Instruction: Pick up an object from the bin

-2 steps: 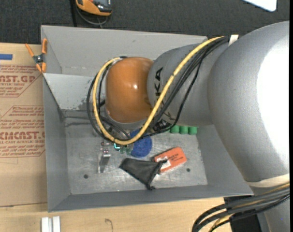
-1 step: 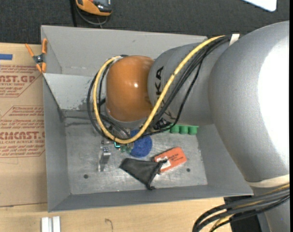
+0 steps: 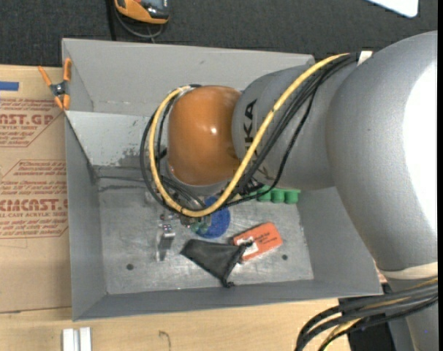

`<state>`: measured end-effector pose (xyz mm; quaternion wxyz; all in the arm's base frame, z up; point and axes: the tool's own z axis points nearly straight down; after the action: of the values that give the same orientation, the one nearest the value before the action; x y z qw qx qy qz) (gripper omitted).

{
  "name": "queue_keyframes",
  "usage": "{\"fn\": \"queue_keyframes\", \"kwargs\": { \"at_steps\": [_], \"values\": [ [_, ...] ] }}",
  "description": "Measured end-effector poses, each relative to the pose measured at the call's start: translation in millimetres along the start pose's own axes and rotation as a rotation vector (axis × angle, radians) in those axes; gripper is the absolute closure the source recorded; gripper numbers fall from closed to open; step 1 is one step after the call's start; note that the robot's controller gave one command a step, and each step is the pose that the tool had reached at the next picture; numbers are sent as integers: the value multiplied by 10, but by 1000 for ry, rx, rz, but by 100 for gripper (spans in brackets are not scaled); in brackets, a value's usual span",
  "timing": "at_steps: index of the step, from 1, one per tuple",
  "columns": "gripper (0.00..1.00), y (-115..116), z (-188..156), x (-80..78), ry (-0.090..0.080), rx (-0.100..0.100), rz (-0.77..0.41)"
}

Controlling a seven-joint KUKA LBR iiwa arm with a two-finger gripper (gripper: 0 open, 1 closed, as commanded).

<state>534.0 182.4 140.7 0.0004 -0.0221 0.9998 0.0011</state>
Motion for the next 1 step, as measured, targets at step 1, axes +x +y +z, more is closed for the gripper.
{"fn": "queue_keyframes", "kwargs": {
  "at_steps": [1],
  "values": [
    [0, -531, 217, 150, -2, 1, -233]
  ]
}}
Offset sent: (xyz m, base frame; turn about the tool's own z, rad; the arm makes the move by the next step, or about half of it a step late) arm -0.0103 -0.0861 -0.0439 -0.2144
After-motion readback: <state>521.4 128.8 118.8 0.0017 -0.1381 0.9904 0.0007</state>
